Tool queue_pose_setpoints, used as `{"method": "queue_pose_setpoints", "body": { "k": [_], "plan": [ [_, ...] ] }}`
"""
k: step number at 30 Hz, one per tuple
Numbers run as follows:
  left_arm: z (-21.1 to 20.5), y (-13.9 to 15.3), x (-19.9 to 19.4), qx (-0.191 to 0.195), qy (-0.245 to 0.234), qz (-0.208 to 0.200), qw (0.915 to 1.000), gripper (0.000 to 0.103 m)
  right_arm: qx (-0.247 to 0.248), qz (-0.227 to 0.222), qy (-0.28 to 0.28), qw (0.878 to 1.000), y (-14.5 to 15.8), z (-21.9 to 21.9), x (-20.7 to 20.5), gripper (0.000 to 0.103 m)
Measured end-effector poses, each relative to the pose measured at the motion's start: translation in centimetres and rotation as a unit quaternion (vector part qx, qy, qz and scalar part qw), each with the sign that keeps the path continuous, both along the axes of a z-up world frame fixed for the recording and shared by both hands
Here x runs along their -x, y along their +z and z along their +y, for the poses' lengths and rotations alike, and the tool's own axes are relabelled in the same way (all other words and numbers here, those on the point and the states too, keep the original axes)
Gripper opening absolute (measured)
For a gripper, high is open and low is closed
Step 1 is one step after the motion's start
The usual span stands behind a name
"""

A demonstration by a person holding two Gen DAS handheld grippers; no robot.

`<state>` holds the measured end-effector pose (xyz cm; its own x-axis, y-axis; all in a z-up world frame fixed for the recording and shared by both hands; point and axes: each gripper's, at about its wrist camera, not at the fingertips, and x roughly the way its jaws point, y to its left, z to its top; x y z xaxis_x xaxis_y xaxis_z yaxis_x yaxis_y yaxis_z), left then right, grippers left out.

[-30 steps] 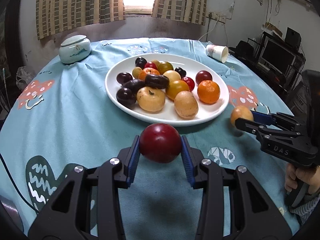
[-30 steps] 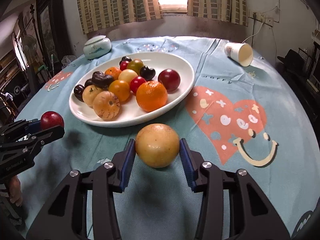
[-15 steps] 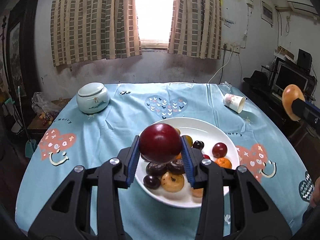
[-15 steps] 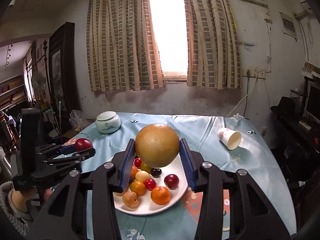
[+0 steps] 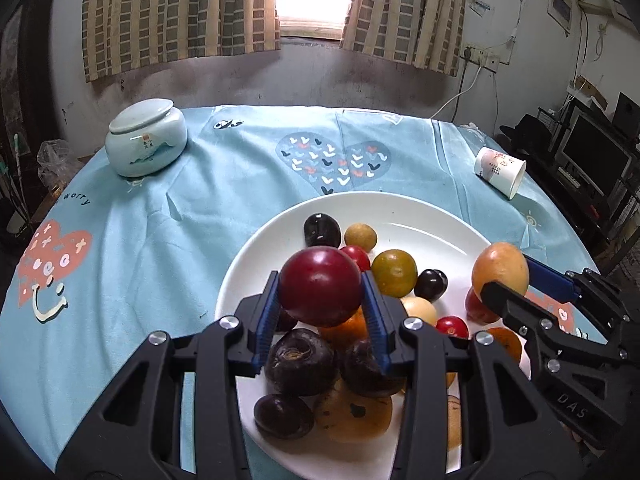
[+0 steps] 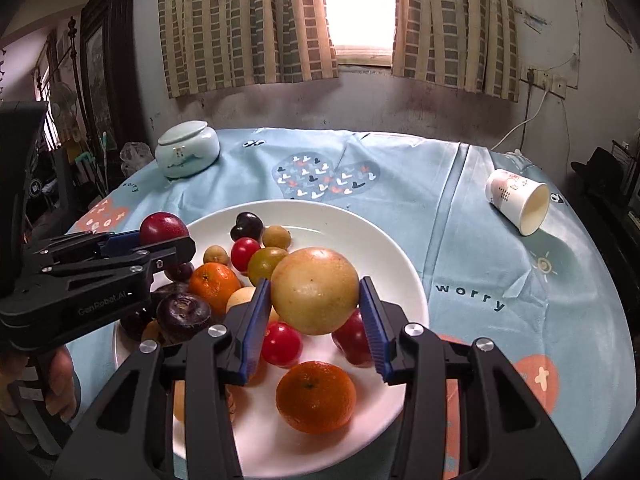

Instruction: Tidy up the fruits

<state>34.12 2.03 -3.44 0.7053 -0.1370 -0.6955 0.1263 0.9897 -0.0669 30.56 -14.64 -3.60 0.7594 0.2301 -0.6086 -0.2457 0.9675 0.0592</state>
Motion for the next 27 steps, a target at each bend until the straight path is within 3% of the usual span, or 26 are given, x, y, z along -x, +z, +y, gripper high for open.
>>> {"method": "queue_pose_setpoints", "body": {
  "k": [6,7,9,13,16,19,21,22,23,25,27],
  "plan": [
    [-0.6,-1.3,-0.4,-0.012,-0.005,0.015,0.9998,0.041,0.008,0.018,0.003,1.000,-1.6,0.2,-0.7,0.046],
    [-0.7,-1.2,-0.3,-0.015,-0.004,0.011,0.9998,0.045,0.007,0.019,0.003,1.000,-1.7,0.2,-0.7,0.048],
    [-0.6,-0.9,-0.1,-0.020,0.002,0.001,0.9998,0.059,0.010,0.012,0.000,1.000,-1.5,0.2,-0.5,0.064],
    [-0.4,0.0,0.3,-0.017,0.005,-0.014,0.9997,0.067,0.013,-0.010,0.000,1.000,-0.5,0.2,0.1,0.066],
    [0.2,1.4,0.8,-0.016,0.011,-0.029,0.9994,0.070,0.002,-0.045,-0.014,0.999,2.0,-0.4,1.5,0.066],
    [1.0,4.3,2.3,-0.010,0.021,-0.063,0.9977,0.081,-0.028,-0.123,-0.005,0.992,7.5,-0.8,5.3,0.066],
    [1.4,6.4,4.1,-0.018,0.029,-0.091,0.9952,0.091,-0.037,-0.166,0.004,0.985,10.5,-0.8,8.3,0.078],
    [1.5,7.3,5.3,-0.021,0.032,-0.106,0.9936,0.093,-0.039,-0.187,0.006,0.982,11.7,-0.7,10.1,0.094],
    [1.7,7.9,6.5,-0.024,0.034,-0.116,0.9924,0.095,-0.040,-0.203,0.005,0.978,12.5,-0.7,11.4,0.102],
    [1.8,8.1,9.1,-0.032,0.030,-0.114,0.9924,0.098,-0.041,-0.208,0.009,0.977,12.9,-0.6,13.6,0.102],
    [2.1,7.1,11.8,-0.040,0.028,-0.106,0.9932,0.098,-0.036,-0.178,0.014,0.983,12.4,-0.3,14.9,0.102]
  ]
}}
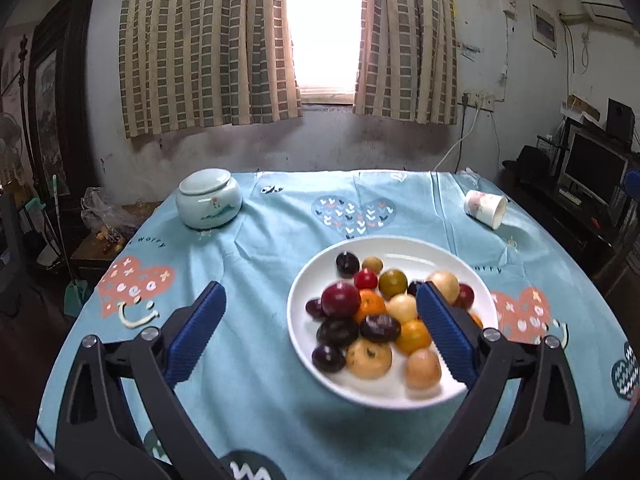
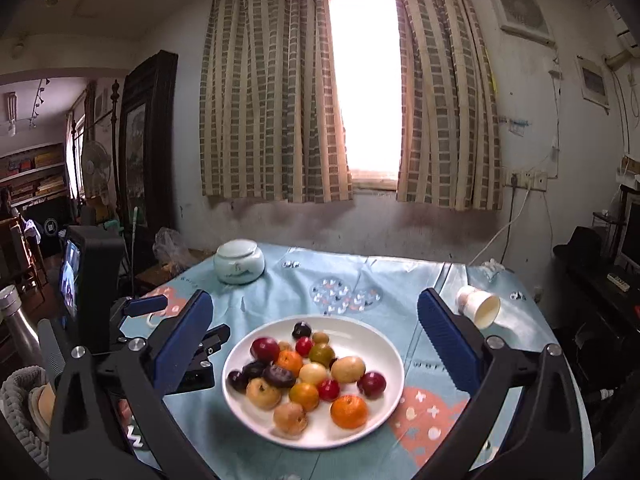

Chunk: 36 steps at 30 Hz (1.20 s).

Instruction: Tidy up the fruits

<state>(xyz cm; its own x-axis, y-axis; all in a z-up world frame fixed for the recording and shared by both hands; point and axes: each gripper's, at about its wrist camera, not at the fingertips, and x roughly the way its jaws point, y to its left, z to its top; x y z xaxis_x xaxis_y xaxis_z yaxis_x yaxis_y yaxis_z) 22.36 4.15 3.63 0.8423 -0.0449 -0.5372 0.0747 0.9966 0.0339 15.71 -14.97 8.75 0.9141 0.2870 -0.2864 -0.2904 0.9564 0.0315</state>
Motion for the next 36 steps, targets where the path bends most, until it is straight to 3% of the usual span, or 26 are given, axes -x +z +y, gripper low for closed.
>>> {"method": "queue_pose_setpoints", "body": {
  "k": [3,7,10,14,17,20,24,29,31,36],
  "plan": [
    [0.9,-3.0,3.9,0.009,0.017,0.033,0.9993,0.098,0.000,0.025,-0.016,1.000,-2.9,-0.8,3.0,0.102],
    [1.6,-6.7,7.9,0.021,0.036,0.072,0.9965,0.098,-0.033,0.127,-0.042,0.990,-9.2,-2.8,4.7,0.102],
    [1.0,-8.2,9.9,-0.001,0.037,0.079,0.9962,0.098,-0.020,0.175,-0.084,0.981,-12.4,-3.7,5.3,0.102],
    [-0.3,-9.0,10.7,-0.027,0.024,0.086,0.9956,0.100,-0.015,0.213,-0.097,0.972,-14.3,-3.5,5.4,0.102],
    [-0.9,-9.2,10.7,-0.038,0.025,0.092,0.9948,0.101,0.019,0.230,-0.096,0.968,-15.4,-2.1,5.1,0.102],
    [-1.5,-10.2,9.9,-0.038,0.017,0.136,0.9898,0.101,0.031,0.242,-0.095,0.965,-16.0,-1.8,4.8,0.102],
    [-2.3,-12.4,8.5,-0.086,0.044,0.202,0.9747,0.101,0.025,0.253,-0.102,0.962,-16.4,-2.2,4.6,0.102],
    [-2.0,-12.3,8.9,-0.075,0.040,0.201,0.9759,0.101,0.000,0.308,-0.066,0.949,-17.7,-1.7,4.3,0.102],
    [-1.7,-12.4,8.8,-0.060,0.040,0.207,0.9756,0.101,0.027,0.332,-0.073,0.940,-18.3,-0.9,3.8,0.102],
    [-0.4,-12.7,8.4,-0.005,0.043,0.225,0.9733,0.101,0.084,0.336,-0.091,0.934,-18.7,0.7,3.6,0.102]
  ]
}}
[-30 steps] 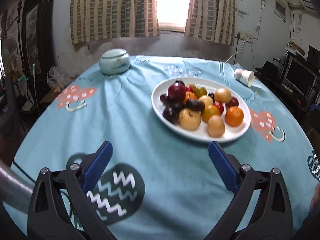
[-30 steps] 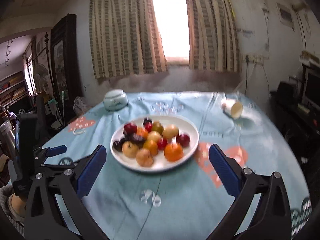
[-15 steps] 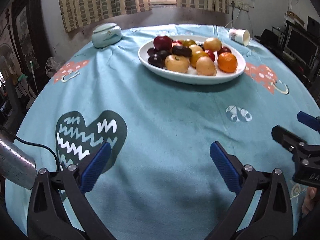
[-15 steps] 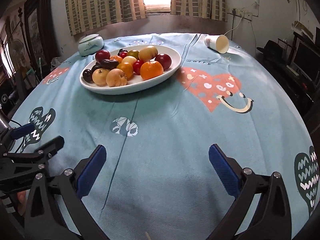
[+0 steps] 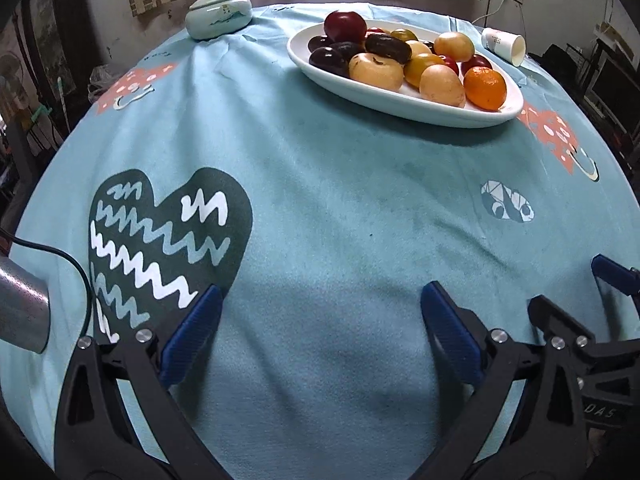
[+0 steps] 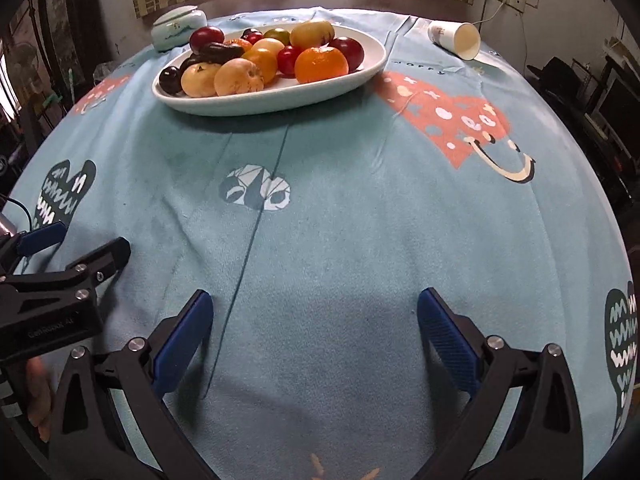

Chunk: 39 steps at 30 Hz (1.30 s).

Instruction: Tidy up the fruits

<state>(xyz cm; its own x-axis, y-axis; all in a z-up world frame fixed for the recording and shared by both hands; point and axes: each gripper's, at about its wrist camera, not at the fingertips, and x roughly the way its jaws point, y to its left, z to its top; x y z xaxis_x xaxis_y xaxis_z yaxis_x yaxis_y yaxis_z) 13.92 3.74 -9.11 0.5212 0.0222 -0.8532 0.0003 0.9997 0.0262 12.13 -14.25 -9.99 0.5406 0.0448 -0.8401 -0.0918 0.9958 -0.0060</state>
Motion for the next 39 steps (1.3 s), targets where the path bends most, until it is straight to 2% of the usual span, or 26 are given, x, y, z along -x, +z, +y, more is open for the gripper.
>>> {"method": "queue_pose_setpoints", "body": {
  "k": [8,13,17,20,24,28,31,33,35,39],
  "plan": [
    [-0.1,-0.1,0.0,-0.003,-0.001,0.001,1.0000,0.101,-0.015,0.000,-0.021,1.000,0.0,-1.0,-0.1,0.102],
    [-0.2,0.0,0.0,-0.005,-0.003,-0.001,1.0000,0.101,-0.003,0.002,-0.020,1.000,-0.1,-0.7,-0.4,0.102],
    [-1.3,0.2,-0.7,-0.025,-0.039,-0.008,0.9989,0.101,-0.003,0.003,-0.021,1.000,-0.1,-0.5,-0.9,0.102],
    [-1.7,1.6,-0.7,-0.045,-0.050,-0.047,0.9966,0.101,-0.013,-0.002,-0.027,1.000,0.4,-1.0,-1.4,0.102],
    [-1.7,5.1,-0.5,-0.041,-0.063,-0.115,0.9905,0.101,-0.068,-0.071,-0.025,0.995,3.9,-2.4,-1.5,0.102],
    [-1.9,6.9,-1.2,-0.037,-0.056,-0.132,0.9890,0.101,-0.040,-0.108,-0.017,0.993,6.1,-1.9,-2.2,0.102],
    [-1.7,7.5,-1.3,-0.004,-0.067,-0.141,0.9878,0.101,-0.039,-0.138,-0.024,0.989,6.1,-2.3,-1.7,0.102],
    [-1.6,7.8,-1.5,0.019,-0.077,-0.134,0.9878,0.101,-0.043,-0.134,-0.023,0.990,5.7,-2.5,-1.7,0.102],
    [-1.7,7.9,-1.9,0.025,-0.076,-0.130,0.9883,0.101,-0.047,-0.125,-0.025,0.991,5.4,-2.8,-2.2,0.102],
    [-2.2,7.6,-1.8,0.001,-0.062,-0.142,0.9880,0.101,-0.042,-0.124,-0.029,0.991,5.2,-2.8,-2.3,0.102]
  ]
}}
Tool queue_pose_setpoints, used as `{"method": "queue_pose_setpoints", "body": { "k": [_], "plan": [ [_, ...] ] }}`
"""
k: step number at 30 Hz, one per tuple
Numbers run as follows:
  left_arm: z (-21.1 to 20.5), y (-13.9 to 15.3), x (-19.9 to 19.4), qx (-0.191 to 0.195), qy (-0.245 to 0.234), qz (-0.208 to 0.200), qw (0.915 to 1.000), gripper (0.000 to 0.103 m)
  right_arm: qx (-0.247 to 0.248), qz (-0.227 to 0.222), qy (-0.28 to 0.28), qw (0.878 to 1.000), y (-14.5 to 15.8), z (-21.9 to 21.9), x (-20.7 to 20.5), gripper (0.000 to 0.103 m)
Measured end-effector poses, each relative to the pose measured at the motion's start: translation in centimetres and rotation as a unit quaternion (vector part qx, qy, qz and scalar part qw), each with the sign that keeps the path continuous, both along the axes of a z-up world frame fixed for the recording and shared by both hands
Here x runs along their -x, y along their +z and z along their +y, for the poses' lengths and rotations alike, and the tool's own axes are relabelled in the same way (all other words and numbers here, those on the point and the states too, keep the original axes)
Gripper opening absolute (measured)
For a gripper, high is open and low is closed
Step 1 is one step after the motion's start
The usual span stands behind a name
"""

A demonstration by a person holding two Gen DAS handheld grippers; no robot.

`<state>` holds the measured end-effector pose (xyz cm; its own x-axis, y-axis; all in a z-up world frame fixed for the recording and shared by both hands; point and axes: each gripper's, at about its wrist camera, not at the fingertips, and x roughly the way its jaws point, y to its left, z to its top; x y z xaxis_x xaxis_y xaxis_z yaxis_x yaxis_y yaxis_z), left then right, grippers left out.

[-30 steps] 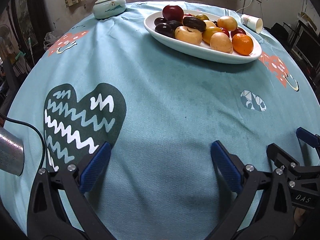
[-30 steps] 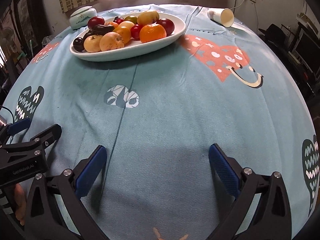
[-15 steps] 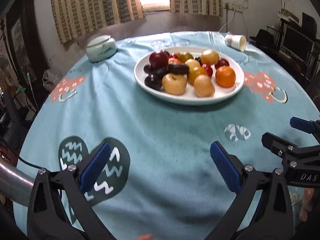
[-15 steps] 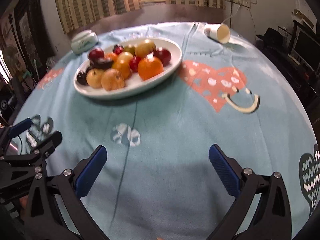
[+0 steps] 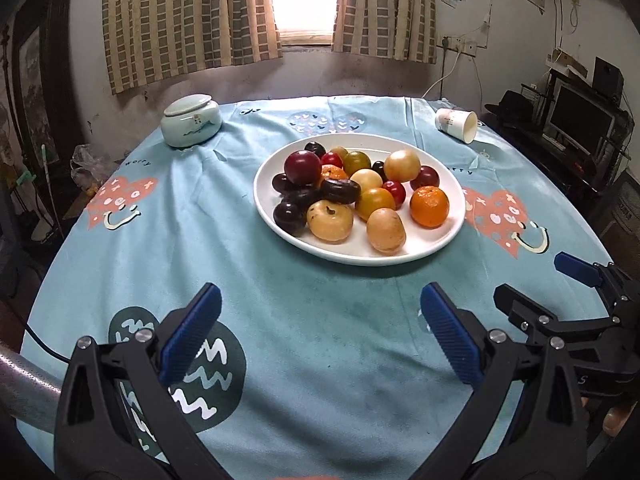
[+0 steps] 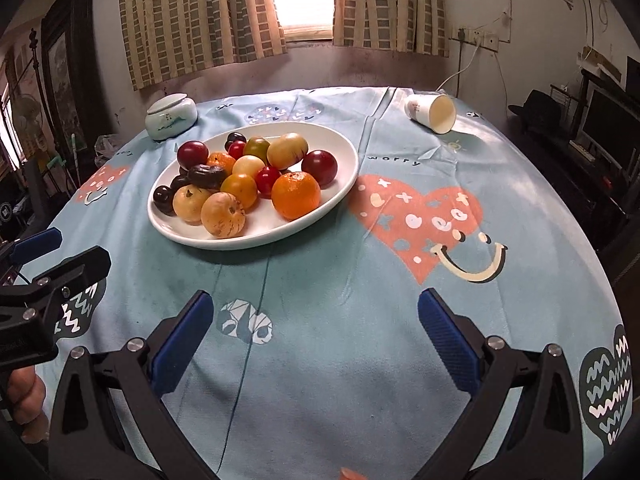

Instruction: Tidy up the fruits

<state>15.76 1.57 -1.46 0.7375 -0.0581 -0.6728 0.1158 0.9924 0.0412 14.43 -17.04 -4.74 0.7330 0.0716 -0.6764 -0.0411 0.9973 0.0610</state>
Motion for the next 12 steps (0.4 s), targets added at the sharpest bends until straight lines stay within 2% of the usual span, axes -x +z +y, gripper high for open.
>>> {"method": "queue_pose_setpoints", "body": {
  "k": [4,12],
  "plan": [
    [0.26,-0.33,-0.10,-0.012,0.021,-0.013,0.9996,0.101,0.004,-0.006,-0.005,1.000,0.13,-0.07,0.23,0.102],
    [0.14,-0.84,-0.45,-0.026,0.018,-0.006,0.9995,0.101,0.010,-0.010,-0.007,1.000,0.23,-0.11,0.35,0.102]
  ]
}}
